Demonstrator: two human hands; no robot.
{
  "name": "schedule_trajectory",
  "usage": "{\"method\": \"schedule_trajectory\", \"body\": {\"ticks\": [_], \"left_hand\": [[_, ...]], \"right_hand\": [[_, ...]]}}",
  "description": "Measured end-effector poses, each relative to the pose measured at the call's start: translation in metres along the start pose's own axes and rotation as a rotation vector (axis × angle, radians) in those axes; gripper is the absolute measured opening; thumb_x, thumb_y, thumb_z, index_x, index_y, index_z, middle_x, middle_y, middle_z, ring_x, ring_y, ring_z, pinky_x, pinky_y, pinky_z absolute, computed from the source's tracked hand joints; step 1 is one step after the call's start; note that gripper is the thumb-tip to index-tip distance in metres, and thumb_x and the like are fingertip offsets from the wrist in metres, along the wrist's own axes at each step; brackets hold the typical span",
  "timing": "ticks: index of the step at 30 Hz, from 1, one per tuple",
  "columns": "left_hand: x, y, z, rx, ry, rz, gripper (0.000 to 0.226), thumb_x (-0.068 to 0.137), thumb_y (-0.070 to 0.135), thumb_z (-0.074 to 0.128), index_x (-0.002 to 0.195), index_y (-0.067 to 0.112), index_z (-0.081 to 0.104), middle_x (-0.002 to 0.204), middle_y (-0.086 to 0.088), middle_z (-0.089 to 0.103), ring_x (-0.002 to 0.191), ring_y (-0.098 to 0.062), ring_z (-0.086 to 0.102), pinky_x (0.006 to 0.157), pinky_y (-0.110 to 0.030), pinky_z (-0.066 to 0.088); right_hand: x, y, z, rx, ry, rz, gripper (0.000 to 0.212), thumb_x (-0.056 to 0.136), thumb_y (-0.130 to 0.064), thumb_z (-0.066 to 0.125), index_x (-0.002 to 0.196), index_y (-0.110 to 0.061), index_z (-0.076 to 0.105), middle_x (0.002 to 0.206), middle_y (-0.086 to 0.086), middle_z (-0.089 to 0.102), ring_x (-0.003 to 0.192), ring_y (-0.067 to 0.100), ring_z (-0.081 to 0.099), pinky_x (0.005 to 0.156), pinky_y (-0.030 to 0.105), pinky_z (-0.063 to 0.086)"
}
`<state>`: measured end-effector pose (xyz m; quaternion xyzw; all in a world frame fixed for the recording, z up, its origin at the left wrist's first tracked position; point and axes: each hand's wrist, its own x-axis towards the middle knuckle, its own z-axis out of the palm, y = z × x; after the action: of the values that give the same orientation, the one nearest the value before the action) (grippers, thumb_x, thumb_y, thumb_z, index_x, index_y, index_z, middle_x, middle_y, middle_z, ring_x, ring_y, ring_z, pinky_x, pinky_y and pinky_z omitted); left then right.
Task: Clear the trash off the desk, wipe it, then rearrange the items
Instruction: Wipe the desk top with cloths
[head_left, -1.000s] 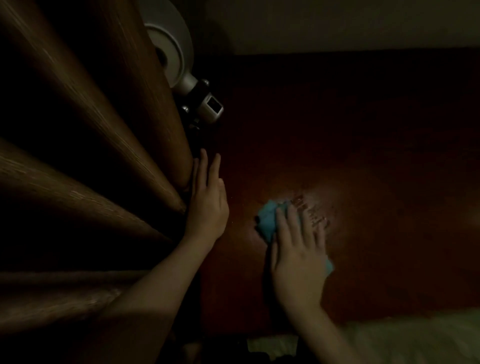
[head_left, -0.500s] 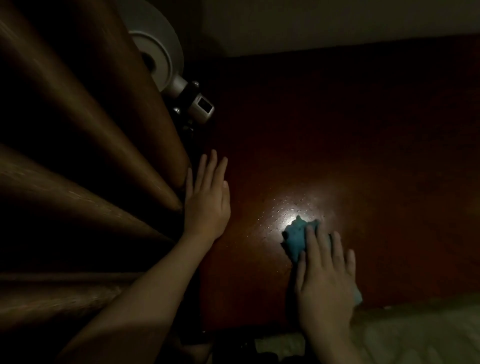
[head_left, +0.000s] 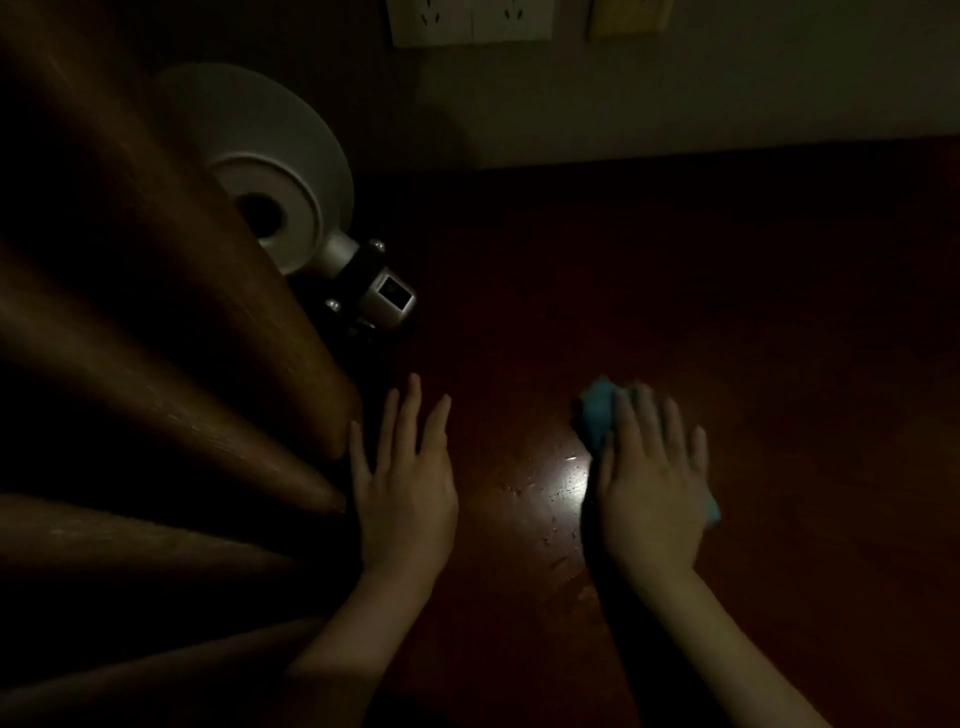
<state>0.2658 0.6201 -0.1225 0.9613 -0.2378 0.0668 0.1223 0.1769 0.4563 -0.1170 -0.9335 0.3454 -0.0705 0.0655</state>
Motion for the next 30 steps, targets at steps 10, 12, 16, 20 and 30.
{"method": "schedule_trajectory", "body": {"ticks": [10, 12, 16, 20, 30], "left_hand": [[0.037, 0.046, 0.018, -0.048, -0.054, 0.013, 0.051, 0.096, 0.026, 0.02, 0.142, 0.016, 0.04, 0.156, -0.007, 0.029, 0.145, -0.021, 0.023, 0.115, -0.052, 0.024], [0.042, 0.049, 0.021, -0.072, -0.067, 0.02, 0.052, 0.096, 0.026, 0.018, 0.144, 0.016, 0.036, 0.157, -0.006, 0.025, 0.146, -0.02, 0.018, 0.117, -0.05, 0.021], [0.048, 0.052, 0.022, -0.14, -0.05, -0.015, 0.053, 0.097, 0.027, 0.016, 0.145, 0.014, 0.034, 0.158, -0.006, 0.021, 0.147, -0.018, 0.012, 0.119, -0.05, 0.012], [0.054, 0.056, 0.023, -0.164, 0.002, -0.023, 0.053, 0.097, 0.026, 0.017, 0.144, 0.012, 0.037, 0.157, -0.008, 0.025, 0.147, -0.018, 0.012, 0.118, -0.053, 0.005], [0.023, 0.046, 0.014, -0.375, 0.102, -0.062, 0.046, 0.1, 0.017, 0.023, 0.141, 0.009, 0.043, 0.154, -0.007, 0.03, 0.144, -0.012, 0.016, 0.12, -0.044, -0.001]], "right_hand": [[0.126, 0.009, 0.014, 0.103, -0.071, -0.421, 0.046, 0.101, -0.031, 0.03, 0.145, -0.016, 0.038, 0.152, 0.006, 0.033, 0.142, 0.026, 0.028, 0.116, 0.041, 0.013], [0.147, 0.061, 0.005, 0.065, -0.024, -0.205, 0.052, 0.099, -0.033, 0.021, 0.144, -0.013, 0.039, 0.152, 0.008, 0.034, 0.142, 0.028, 0.028, 0.116, 0.045, 0.016], [0.146, 0.118, -0.011, 0.048, -0.008, 0.144, 0.047, 0.103, -0.025, 0.023, 0.147, -0.011, 0.033, 0.156, 0.009, 0.025, 0.145, 0.028, 0.017, 0.118, 0.046, 0.008], [0.083, 0.063, -0.008, 0.07, -0.002, 0.033, 0.053, 0.094, -0.024, 0.026, 0.141, -0.006, 0.042, 0.149, 0.014, 0.036, 0.139, 0.034, 0.032, 0.115, 0.047, 0.012], [-0.027, 0.072, -0.012, 0.013, -0.059, -0.21, 0.05, 0.097, -0.029, 0.028, 0.141, -0.013, 0.044, 0.148, 0.009, 0.04, 0.138, 0.026, 0.035, 0.116, 0.043, 0.017]]}}
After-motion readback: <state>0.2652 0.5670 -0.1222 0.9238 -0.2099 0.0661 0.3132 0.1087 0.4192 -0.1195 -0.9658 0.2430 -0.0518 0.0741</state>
